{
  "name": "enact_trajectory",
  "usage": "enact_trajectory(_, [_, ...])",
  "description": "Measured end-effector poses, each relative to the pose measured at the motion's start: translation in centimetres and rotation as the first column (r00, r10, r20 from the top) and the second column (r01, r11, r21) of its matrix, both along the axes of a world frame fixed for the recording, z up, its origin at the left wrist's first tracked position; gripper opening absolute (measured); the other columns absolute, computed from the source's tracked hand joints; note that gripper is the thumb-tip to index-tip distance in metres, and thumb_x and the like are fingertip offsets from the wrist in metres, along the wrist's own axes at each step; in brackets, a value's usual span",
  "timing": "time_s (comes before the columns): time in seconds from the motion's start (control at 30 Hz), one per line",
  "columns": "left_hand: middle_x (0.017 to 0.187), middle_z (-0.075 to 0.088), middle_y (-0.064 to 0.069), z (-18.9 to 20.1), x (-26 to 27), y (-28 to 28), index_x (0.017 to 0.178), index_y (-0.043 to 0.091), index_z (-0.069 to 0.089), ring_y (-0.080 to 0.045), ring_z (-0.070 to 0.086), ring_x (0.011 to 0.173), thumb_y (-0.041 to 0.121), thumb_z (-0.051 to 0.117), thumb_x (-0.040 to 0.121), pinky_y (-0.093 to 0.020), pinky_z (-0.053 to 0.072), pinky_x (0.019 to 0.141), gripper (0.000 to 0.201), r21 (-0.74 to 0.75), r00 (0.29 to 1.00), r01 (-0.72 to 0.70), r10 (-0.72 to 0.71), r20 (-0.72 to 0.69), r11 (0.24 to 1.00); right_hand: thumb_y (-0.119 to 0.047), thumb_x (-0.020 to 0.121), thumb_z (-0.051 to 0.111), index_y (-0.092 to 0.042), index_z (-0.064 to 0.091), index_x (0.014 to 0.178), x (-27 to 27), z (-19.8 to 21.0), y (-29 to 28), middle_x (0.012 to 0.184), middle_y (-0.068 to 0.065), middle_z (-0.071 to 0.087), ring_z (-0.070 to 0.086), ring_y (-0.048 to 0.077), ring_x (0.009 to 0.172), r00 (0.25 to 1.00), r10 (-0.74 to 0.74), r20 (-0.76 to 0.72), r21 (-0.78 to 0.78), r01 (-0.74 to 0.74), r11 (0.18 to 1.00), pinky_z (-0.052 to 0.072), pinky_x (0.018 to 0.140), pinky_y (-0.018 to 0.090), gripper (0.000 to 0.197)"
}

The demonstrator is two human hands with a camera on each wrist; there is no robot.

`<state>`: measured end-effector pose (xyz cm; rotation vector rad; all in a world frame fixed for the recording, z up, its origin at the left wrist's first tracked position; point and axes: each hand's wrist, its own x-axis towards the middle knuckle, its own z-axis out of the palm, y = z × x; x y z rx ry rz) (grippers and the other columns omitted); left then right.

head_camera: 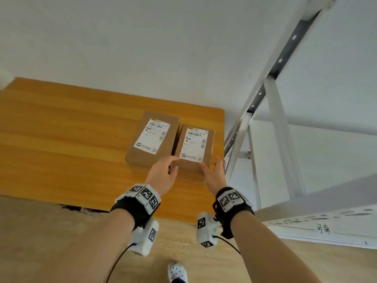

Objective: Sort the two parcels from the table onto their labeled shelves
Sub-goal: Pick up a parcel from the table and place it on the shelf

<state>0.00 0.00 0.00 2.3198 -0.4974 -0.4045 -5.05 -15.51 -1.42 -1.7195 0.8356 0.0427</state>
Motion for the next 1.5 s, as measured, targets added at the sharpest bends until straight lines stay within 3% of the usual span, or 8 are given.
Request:
enact_trajectory(0.3, [0.13, 0.061, -0.005, -1.0, 0.0, -0.5, 0.13, 0.013, 0.054, -0.016, 0.057, 0.117, 0.01, 0.048, 0.095, -0.025, 0.048, 0.095, 0.036, -0.049, 0.995, -0.102, 0.102, -0.004, 0.994, -0.015, 0.095, 0.051, -0.017, 0.014, 0.151, 1.0, -1.2, -0.6, 0.15, 0.006, 0.04, 0.04, 0.022, 0.136, 0.999, -0.022, 0.049, 0.142, 0.014, 0.99, 0.041, 0.108, 0.039, 0.067])
enact_trajectory(0.5, [0.13, 0.06, -0.005, -1.2, -1.1, -0.7, 0.13, 0.012, 0.054, -0.017, 0.06, 0.112, 0.007, 0.048, 0.094, -0.025, 0.049, 0.092, 0.036, -0.052, 0.981, -0.185, 0.182, -0.06, 0.981, -0.012, 0.094, 0.052, -0.023, 0.018, 0.15, -0.1, -1.5, -0.6, 0.148, 0.006, 0.044, 0.043, 0.022, 0.135, 0.999, -0.021, 0.034, 0.165, 0.015, 0.986, 0.042, 0.108, 0.046, 0.067])
enact_trajectory(0.63, [0.129, 0.062, -0.007, -1.9, -2.2, -0.8, 0.134, 0.01, 0.05, -0.02, 0.061, 0.113, 0.014, 0.049, 0.095, -0.028, 0.048, 0.095, 0.039, 0.003, 0.958, -0.242, 0.24, -0.156, 0.97, -0.01, 0.092, 0.055, -0.025, 0.021, 0.149, -1.1, -2.1, -0.9, 0.144, 0.007, 0.048, 0.044, 0.024, 0.134, 0.999, -0.024, 0.026, 0.186, 0.019, 0.982, 0.043, 0.107, 0.049, 0.068])
enact_trajectory(0.73, [0.138, 0.056, -0.009, -2.2, -2.5, -0.7, 0.142, 0.009, 0.04, -0.023, 0.057, 0.121, 0.022, 0.048, 0.096, -0.038, 0.047, 0.103, 0.048, 0.028, 0.924, -0.227, 0.224, -0.309, 0.974, -0.006, 0.091, 0.056, -0.027, 0.026, 0.147, -1.8, -2.6, -1.0, 0.14, 0.008, 0.051, 0.047, 0.025, 0.132, 0.999, -0.029, 0.024, 0.228, 0.023, 0.973, 0.044, 0.105, 0.05, 0.067])
enact_trajectory(0.9, [0.141, 0.053, -0.008, -2.1, -2.5, -0.4, 0.142, 0.01, 0.042, -0.022, 0.052, 0.128, 0.017, 0.051, 0.095, -0.042, 0.043, 0.108, 0.049, -0.044, 0.87, -0.274, 0.228, -0.436, 0.961, 0.003, 0.088, 0.055, -0.027, 0.028, 0.146, -2.6, -2.4, -0.8, 0.137, 0.01, 0.053, 0.05, 0.026, 0.128, 0.999, -0.028, 0.034, 0.268, 0.018, 0.963, 0.047, 0.103, 0.049, 0.07])
enact_trajectory(1.2, [0.119, 0.061, -0.007, -0.1, -3.6, 1.3, 0.135, 0.009, 0.05, -0.025, 0.061, 0.099, 0.009, 0.06, 0.09, -0.044, 0.053, 0.093, 0.046, -0.136, 0.759, -0.459, 0.308, -0.574, 0.878, 0.015, 0.086, 0.048, -0.025, 0.024, 0.15, -5.7, 0.3, -0.4, 0.136, 0.012, 0.055, 0.051, 0.028, 0.127, 0.997, 0.045, 0.066, 0.346, -0.065, 0.936, 0.046, 0.102, 0.042, 0.078])
enact_trajectory(1.37, [0.131, 0.061, -0.011, 1.5, -5.2, 3.0, 0.133, 0.011, 0.054, -0.029, 0.064, 0.11, 0.006, 0.063, 0.087, -0.044, 0.054, 0.092, 0.047, -0.176, 0.74, -0.474, 0.281, -0.611, 0.863, 0.016, 0.083, 0.05, -0.029, 0.023, 0.15, -7.8, 1.8, 0.4, 0.139, 0.008, 0.054, 0.05, 0.025, 0.129, 0.989, 0.116, 0.095, 0.363, -0.143, 0.921, 0.043, 0.107, 0.047, 0.085])
enact_trajectory(1.5, [0.132, 0.06, -0.012, 3.5, -7.1, 4.7, 0.133, 0.008, 0.053, -0.026, 0.06, 0.107, 0.001, 0.064, 0.086, -0.038, 0.051, 0.085, 0.049, -0.236, 0.733, -0.491, 0.252, -0.631, 0.838, 0.016, 0.083, 0.051, -0.029, 0.027, 0.148, -9.9, 3.9, 1.1, 0.136, 0.008, 0.056, 0.054, 0.024, 0.125, 0.975, 0.167, 0.144, 0.338, -0.207, 0.918, 0.048, 0.102, 0.041, 0.083])
